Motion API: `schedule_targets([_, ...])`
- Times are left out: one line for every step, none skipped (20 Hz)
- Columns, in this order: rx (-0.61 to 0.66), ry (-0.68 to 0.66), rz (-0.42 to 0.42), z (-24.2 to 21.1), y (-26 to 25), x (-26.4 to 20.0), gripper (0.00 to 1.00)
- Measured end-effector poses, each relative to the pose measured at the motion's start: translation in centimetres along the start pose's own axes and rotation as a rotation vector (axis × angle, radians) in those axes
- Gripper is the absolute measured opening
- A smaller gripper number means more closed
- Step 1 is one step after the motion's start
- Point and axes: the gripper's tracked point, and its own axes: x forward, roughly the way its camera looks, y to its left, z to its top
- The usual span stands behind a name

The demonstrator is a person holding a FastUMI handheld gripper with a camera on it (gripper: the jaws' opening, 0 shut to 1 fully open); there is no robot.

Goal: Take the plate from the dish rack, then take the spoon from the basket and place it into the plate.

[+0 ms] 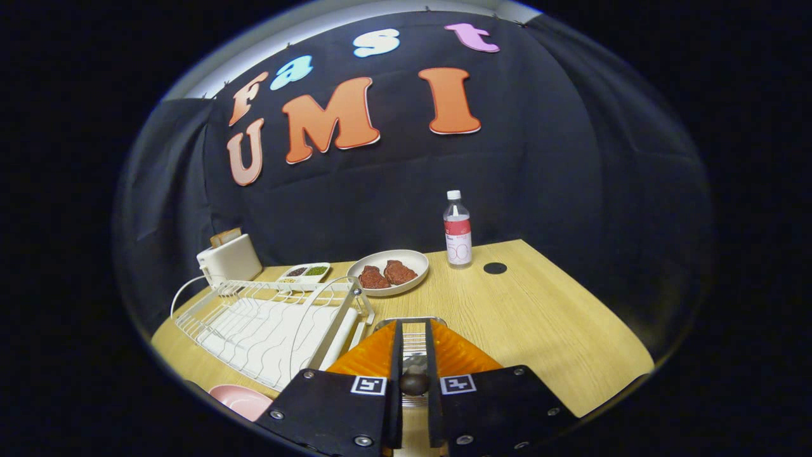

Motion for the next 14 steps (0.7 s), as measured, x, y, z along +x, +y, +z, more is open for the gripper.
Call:
schedule_targets([-0.034, -0.008, 0.01, 0.9, 0.5, 0.0, 0.16])
schedule_targets([-0.067, -0.019, 0.027, 2.0, 1.1, -0.3, 0.16])
schedule_targets([-0.098, -0.031, 0.038, 2.9, 1.5, -0.5, 0.16])
schedule_targets([-0.12, -0.039, 0.046, 3.9, 1.8, -0.9, 0.16])
schedule_targets([-0.129, -0.05, 0.05, 5.0, 2.2, -1.3, 0.16])
schedule_targets([-0.132, -0.064, 0.055, 6.3, 2.7, -1.8, 0.16])
schedule_targets([-0.134, -0.081, 0.063, 7.5, 3.0, -2.5, 0.16])
schedule_targets([-0.135, -0.095, 0.076, 8.8, 3.5, -3.1, 0.16])
schedule_targets([-0.135, -0.114, 0.09, 10.0, 4.1, -3.8, 0.16])
schedule_targets([-0.136, -0.128, 0.106, 11.2, 4.7, -4.5, 0.16])
schedule_targets([-0.135, -0.138, 0.126, 12.1, 5.6, -5.3, 0.16])
schedule_targets([-0.132, -0.144, 0.148, 12.9, 6.6, -6.2, 0.16])
schedule_targets([-0.127, -0.146, 0.176, 13.3, 7.7, -7.1, 0.16])
schedule_targets([-0.121, -0.146, 0.21, 13.5, 8.8, -7.8, 0.16])
